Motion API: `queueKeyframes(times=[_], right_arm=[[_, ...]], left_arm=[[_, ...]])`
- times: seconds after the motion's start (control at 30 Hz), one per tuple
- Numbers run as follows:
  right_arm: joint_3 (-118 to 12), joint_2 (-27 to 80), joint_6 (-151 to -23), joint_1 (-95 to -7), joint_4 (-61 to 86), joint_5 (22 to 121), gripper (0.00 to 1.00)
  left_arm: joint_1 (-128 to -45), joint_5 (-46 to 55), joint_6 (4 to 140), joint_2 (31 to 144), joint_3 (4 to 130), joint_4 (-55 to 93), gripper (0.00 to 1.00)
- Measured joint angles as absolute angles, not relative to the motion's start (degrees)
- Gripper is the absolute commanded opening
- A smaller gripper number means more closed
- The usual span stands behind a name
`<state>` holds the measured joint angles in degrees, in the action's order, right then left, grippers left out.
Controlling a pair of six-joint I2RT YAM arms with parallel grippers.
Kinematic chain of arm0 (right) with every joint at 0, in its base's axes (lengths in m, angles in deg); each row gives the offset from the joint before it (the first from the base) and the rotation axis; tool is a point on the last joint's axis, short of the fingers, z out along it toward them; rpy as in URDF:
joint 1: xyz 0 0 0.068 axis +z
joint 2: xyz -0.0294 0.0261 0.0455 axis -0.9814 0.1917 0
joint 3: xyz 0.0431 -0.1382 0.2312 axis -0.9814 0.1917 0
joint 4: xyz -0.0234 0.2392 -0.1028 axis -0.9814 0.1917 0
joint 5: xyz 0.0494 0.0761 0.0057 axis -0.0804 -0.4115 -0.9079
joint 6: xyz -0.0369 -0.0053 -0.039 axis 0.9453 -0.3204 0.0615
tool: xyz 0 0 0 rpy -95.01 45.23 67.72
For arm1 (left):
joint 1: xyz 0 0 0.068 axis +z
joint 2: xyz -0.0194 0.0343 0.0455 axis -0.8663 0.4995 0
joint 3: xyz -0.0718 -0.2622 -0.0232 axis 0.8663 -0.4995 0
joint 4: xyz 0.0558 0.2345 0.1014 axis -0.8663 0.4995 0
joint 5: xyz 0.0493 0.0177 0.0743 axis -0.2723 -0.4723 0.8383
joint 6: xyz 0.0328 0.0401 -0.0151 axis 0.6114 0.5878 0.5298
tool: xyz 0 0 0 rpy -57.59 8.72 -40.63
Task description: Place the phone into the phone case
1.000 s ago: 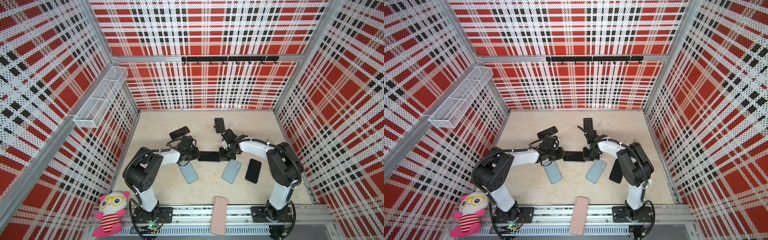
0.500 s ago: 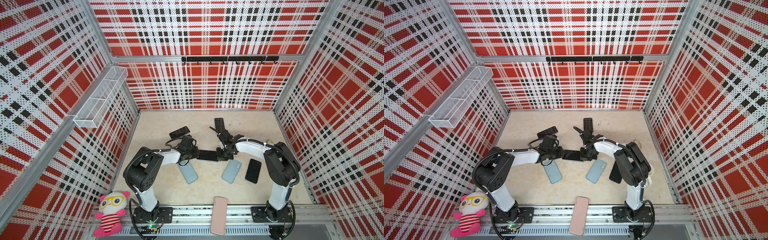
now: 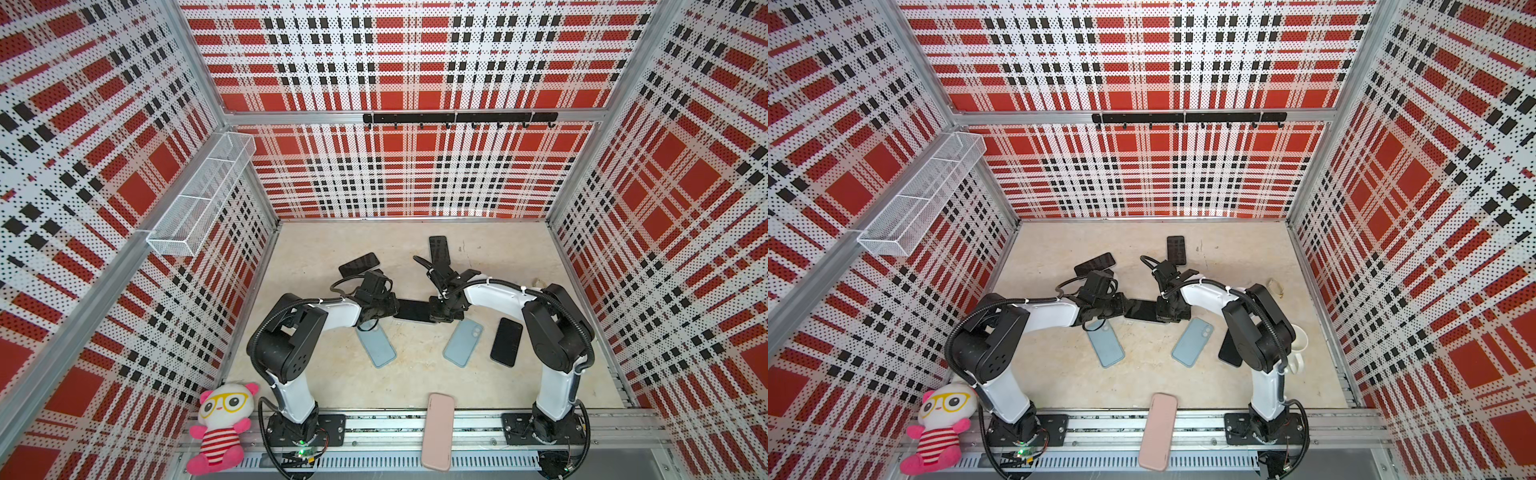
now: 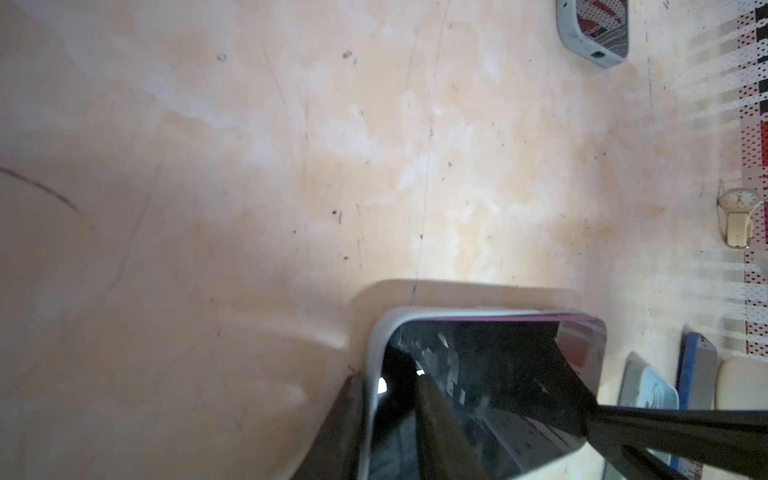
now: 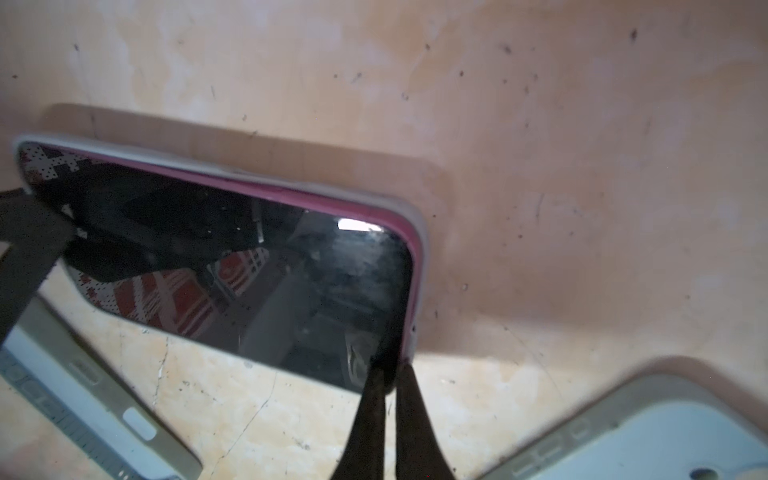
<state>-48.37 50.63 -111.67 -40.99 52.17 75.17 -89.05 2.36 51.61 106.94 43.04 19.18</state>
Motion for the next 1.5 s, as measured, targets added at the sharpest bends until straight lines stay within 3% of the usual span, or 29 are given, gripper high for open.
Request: queueKeyframes(times=[0.27,0.63,1.2,1.5], right_arm=[[-49.11,50.19,-108.89,-40.47,53.52,77.12,0.11],[-51.49,46.15,-99.75,-46.72,59.67,76.46,0.28],[-56.78,53.08,-94.57,-48.86,57.68,71.85,0.17],[-56.98,53.93,-94.33,-49.84,56.78,69.75,0.23]], left_arm=[[-89.05,2.58,51.99,106.96,43.02,19.05,0.26],[-88.98,-0.3,55.22,106.96,43.24,19.95,0.26],[-88.94,-2.12,56.82,108.45,45.86,22.33,0.26],[-88.94,-2.14,56.82,109.21,46.87,22.77,0.24]])
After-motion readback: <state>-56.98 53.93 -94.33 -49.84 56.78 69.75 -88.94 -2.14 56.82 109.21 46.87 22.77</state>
